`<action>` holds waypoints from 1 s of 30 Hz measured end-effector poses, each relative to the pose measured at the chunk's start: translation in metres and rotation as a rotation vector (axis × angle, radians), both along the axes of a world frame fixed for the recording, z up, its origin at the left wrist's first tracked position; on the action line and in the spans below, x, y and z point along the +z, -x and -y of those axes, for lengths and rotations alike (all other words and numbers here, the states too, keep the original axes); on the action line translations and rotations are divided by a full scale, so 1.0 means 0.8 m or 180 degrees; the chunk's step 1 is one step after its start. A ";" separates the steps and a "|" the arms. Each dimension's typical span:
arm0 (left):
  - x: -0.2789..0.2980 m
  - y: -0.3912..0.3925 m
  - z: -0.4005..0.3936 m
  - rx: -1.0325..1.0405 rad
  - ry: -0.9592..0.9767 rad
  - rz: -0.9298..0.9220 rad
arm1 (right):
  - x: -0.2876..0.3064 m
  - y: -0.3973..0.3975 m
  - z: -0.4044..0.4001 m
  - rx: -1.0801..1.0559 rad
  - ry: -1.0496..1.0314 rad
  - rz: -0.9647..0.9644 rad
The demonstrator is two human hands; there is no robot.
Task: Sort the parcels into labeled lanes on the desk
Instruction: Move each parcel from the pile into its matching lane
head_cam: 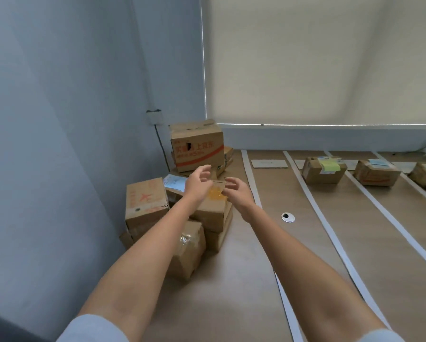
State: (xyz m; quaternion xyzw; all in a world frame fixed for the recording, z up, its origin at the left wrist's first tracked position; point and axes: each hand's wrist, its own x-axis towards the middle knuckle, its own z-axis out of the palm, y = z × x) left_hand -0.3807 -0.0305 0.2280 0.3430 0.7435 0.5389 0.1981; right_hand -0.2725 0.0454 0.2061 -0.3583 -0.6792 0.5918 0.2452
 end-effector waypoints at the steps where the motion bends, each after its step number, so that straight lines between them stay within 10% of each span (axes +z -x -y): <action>1: 0.007 0.017 0.013 0.0091 -0.0016 -0.0060 | 0.003 0.014 0.010 0.0043 0.0002 0.0060; 11: -0.034 0.166 0.170 0.1455 0.0623 -0.0028 | -0.016 0.150 0.103 0.0737 -0.0092 0.0554; 16: -0.072 0.151 0.165 0.1200 0.1009 0.0575 | -0.039 0.168 0.132 0.0710 0.0186 0.0676; 30: 0.034 0.068 0.037 0.0763 0.0209 0.0002 | 0.063 0.066 0.019 0.0000 -0.0289 -0.0198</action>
